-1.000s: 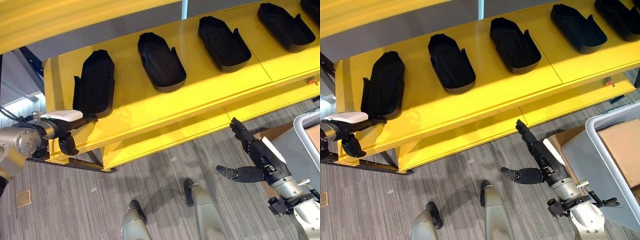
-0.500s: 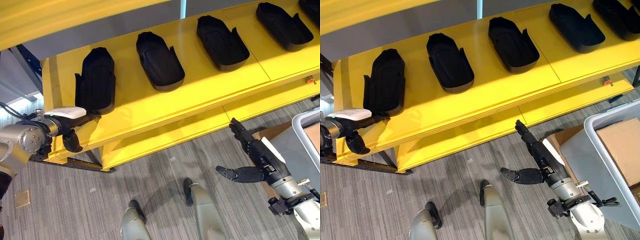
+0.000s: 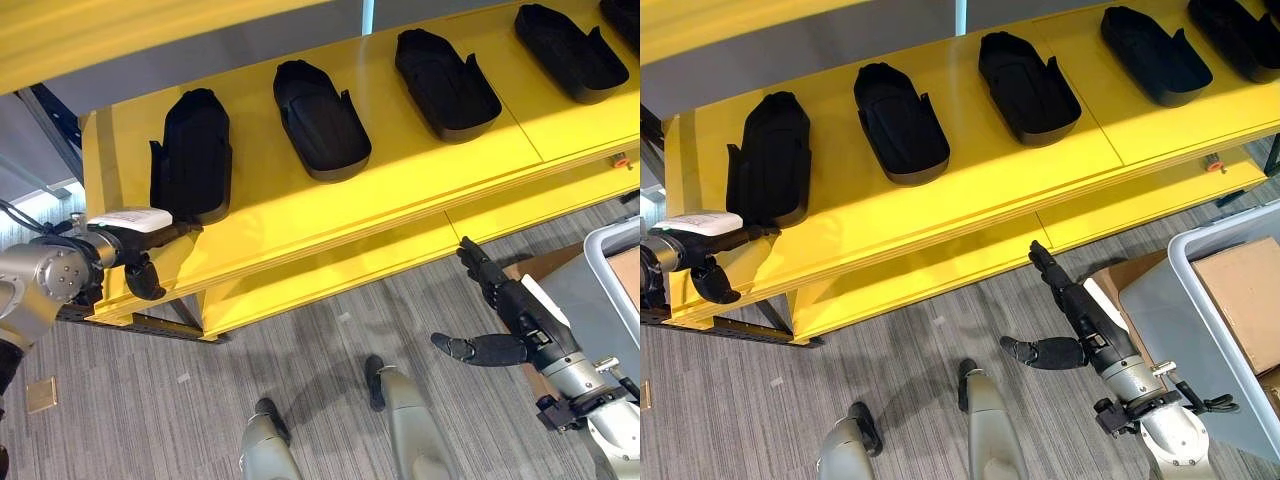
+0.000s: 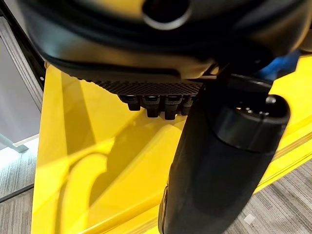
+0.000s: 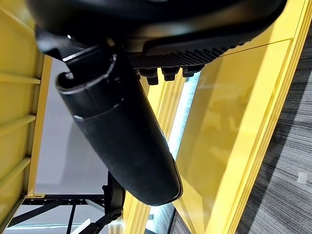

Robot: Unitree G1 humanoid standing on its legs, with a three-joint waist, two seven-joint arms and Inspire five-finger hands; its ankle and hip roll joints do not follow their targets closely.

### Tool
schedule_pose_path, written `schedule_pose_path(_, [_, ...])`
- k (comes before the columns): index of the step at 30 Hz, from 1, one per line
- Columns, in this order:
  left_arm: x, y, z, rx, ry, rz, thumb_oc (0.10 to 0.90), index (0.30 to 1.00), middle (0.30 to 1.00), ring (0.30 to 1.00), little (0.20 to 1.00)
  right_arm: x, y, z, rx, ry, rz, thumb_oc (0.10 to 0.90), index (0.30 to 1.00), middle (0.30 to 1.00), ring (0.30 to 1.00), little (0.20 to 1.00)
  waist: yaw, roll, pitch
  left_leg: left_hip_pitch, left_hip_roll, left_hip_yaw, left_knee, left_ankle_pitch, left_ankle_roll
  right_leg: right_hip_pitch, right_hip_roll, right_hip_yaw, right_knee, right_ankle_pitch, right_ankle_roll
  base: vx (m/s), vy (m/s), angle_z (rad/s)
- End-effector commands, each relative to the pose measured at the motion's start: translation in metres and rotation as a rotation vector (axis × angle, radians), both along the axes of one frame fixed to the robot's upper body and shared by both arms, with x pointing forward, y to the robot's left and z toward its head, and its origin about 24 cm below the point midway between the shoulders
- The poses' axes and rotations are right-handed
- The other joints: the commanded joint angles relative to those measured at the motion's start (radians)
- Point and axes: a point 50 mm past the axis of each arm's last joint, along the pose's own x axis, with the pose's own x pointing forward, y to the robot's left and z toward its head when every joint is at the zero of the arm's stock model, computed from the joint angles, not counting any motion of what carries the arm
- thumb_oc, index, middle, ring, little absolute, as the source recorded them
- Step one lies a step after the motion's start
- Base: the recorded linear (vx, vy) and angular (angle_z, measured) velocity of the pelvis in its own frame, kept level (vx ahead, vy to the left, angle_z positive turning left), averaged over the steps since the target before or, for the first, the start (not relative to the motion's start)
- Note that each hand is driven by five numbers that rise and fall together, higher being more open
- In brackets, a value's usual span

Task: Move parts from the plastic box to the shelf.

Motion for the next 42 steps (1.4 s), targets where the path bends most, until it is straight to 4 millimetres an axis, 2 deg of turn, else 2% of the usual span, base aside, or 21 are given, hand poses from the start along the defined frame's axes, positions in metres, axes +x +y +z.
schedule_pose_path(1, [0.005,-0.005,0.051,-0.005,-0.236,-0.021,0.9,1.0,1.0,1.0,1.0,0.001,0.002,0.039,0.034,-0.221,0.042,0.9,1.0,1.0,1.0,1.0,-0.028,0.011,-0.057,-0.052,0.019,-0.038,0.003,0.054,0.057,0.061,-0.056,0.022,0.004,0.007,0.081,0.0,0.0,0.0])
schedule_pose_path(42, [0.013,-0.021,0.061,-0.055,-0.288,-0.078,0.9,1.0,1.0,1.0,1.0,0.0,0.003,0.04,0.038,-0.221,0.047,0.9,1.0,1.0,1.0,1.0,-0.033,0.008,-0.052,-0.053,0.017,-0.042,0.005,0.056,0.058,0.06,-0.056,0.026,0.008,0.003,0.079,0.0,0.0,0.0])
